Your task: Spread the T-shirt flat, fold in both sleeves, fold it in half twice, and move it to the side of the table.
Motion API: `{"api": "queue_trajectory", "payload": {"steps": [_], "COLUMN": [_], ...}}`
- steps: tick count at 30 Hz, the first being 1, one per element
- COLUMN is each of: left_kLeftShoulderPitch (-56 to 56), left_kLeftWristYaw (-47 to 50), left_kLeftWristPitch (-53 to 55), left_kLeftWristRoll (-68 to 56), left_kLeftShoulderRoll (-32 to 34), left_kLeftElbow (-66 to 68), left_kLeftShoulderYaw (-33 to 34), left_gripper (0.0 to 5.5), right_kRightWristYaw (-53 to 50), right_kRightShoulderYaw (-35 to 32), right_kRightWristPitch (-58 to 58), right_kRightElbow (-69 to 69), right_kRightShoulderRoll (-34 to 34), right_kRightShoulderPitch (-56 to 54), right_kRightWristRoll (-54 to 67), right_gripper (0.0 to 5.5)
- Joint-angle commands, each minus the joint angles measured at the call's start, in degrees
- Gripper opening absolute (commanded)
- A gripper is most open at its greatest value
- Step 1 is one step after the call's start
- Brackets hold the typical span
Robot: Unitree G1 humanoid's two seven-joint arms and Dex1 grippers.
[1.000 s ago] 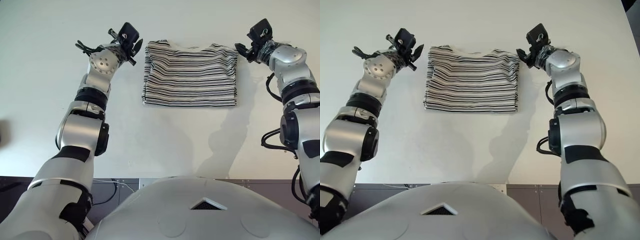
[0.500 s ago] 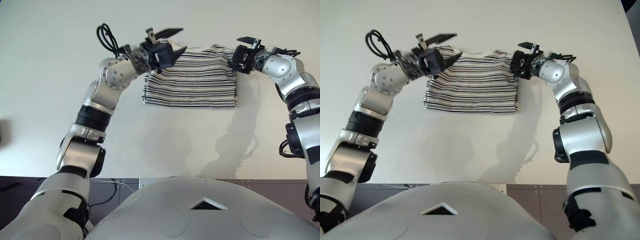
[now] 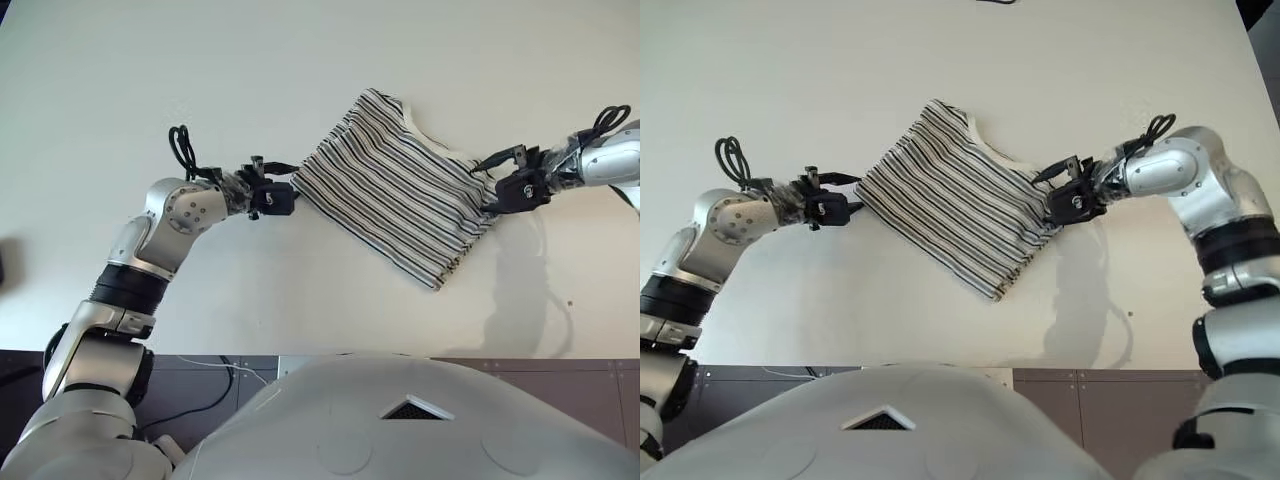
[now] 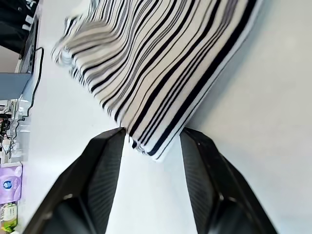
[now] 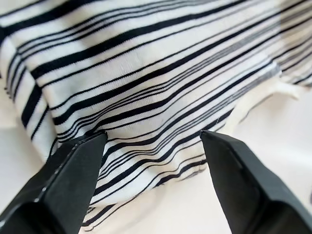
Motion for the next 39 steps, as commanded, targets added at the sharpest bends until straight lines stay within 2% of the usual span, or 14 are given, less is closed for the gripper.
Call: {"api": "queue_trajectory", "payload": {"steps": [1, 4, 7, 12, 14, 18, 21, 23, 28, 36, 39], "left_kLeftShoulderPitch": [-7.6, -13.3, -19.5, -24.9, -24.9, -13.1, -5.5, -2.2, 1.7, -9.5, -13.1], "left_kLeftWristYaw": [3.1, 5.1, 10.7, 18.3, 19.7, 12.1, 8.1, 5.8, 2.7, 11.0, 12.5], "left_kLeftWristPitch": [-3.1, -4.4, -6.0, -8.1, -10.3, -11.5, -6.9, -4.8, -5.2, -19.4, -24.2], "left_kLeftWristRoll": [2.6, 1.7, 4.4, 7.1, 6.2, -6.2, -9.9, -8.9, -2.1, 9.7, 7.9], "left_kLeftShoulderRoll": [-5.8, -10.5, -12.5, -12.8, -11.6, -8.0, -7.9, -8.5, -7.5, -5.2, -5.8], "left_kLeftElbow": [14.2, 23.8, 35.2, 44.7, 42.3, 13.5, -1.1, -4.3, 2.7, 20.9, 24.4], "left_kLeftShoulderYaw": [-2.8, -2.7, -3.5, -3.9, -2.6, 2.9, 2.2, 0.0, -5.7, -9.8, -8.6], "left_gripper": [2.05, 2.05, 2.05, 2.05, 2.05, 2.05, 2.05, 2.05, 2.05, 2.05, 2.05], "right_kRightWristYaw": [8.3, 11.0, 10.8, 7.6, 4.7, 1.3, -0.9, -2.5, -4.3, -5.1, -5.7], "right_kRightShoulderYaw": [0.2, -0.3, -0.8, -3.1, -6.6, -17.0, -22.2, -24.4, -25.3, -24.6, -24.2], "right_kRightWristPitch": [16.2, 24.7, 30.9, 31.2, 31.1, 31.4, 31.8, 32.3, 32.8, 30.5, 28.6], "right_kRightElbow": [-14.7, -20.4, -24.0, -23.9, -24.0, -26.3, -27.4, -28.3, -29.3, -31.9, -32.7], "right_kRightShoulderRoll": [1.0, 3.0, 5.9, 7.7, 7.8, 2.4, 0.7, 0.7, 1.8, 0.5, 0.6], "right_kRightShoulderPitch": [6.2, 6.5, 6.6, 6.3, 6.5, 13.2, 18.3, 20.5, 20.5, 26.4, 27.9], "right_kRightWristRoll": [8.9, 11.1, 11.9, 9.6, 10.4, 14.3, 15.6, 15.6, 14.8, 12.1, 10.2], "right_gripper": [3.55, 3.55, 3.55, 3.55, 3.55, 3.55, 3.55, 3.55, 3.55, 3.55, 3.55]}}
